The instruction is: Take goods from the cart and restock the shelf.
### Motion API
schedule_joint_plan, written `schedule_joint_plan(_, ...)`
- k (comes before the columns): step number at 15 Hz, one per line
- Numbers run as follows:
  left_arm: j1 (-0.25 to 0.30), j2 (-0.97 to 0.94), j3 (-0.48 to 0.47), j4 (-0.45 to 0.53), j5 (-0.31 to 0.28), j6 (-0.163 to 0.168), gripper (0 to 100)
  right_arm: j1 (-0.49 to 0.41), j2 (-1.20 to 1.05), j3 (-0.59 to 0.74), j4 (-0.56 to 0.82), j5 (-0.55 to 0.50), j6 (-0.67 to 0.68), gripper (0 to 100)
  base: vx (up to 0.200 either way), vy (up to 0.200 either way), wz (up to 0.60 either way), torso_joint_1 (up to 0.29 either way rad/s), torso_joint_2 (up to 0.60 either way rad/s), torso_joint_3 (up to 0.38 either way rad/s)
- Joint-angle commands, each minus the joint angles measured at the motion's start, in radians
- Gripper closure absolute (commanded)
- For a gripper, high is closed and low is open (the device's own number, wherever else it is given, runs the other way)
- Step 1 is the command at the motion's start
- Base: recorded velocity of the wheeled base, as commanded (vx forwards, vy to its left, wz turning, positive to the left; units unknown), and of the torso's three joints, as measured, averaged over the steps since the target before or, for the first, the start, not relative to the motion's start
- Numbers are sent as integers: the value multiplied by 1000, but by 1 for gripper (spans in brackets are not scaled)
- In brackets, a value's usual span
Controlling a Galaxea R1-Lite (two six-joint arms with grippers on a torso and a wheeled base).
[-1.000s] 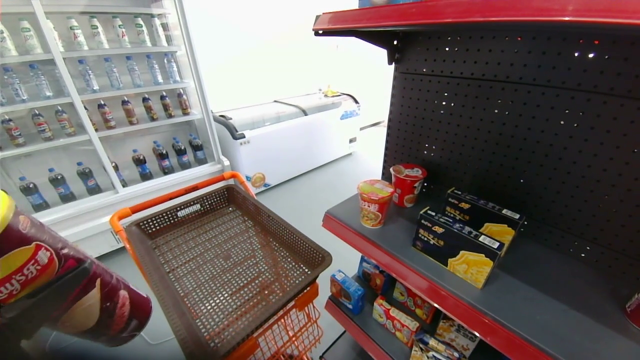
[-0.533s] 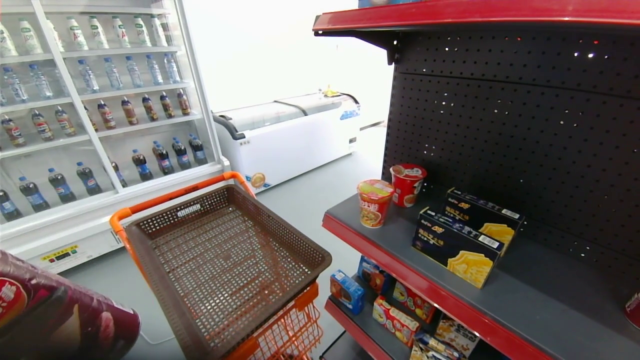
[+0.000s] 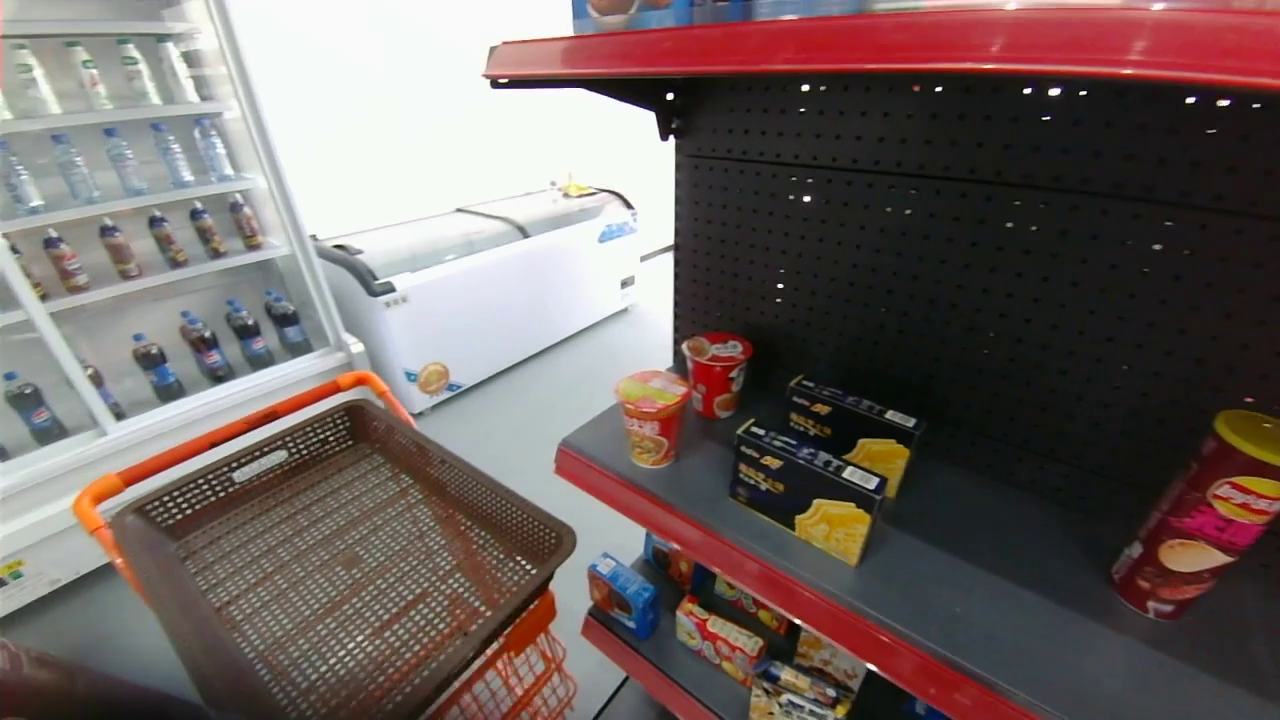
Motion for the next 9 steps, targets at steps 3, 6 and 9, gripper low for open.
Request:
schedule_joint_plan(3,-2,-44,1,2,0,0,100,0,1,0,0,0,0,0,0,0,-600,98,-217,-115)
schedule_joint_plan(6,-2,-44,4,2,0,-2,100,0,1,0,0,0,1,0,0,0,-200,72,-154,-79)
schedule_joint_plan(9,-2,-45,9,3,0,-3,100,1,1,0,0,0,1,0,0,0,0,0,0,0)
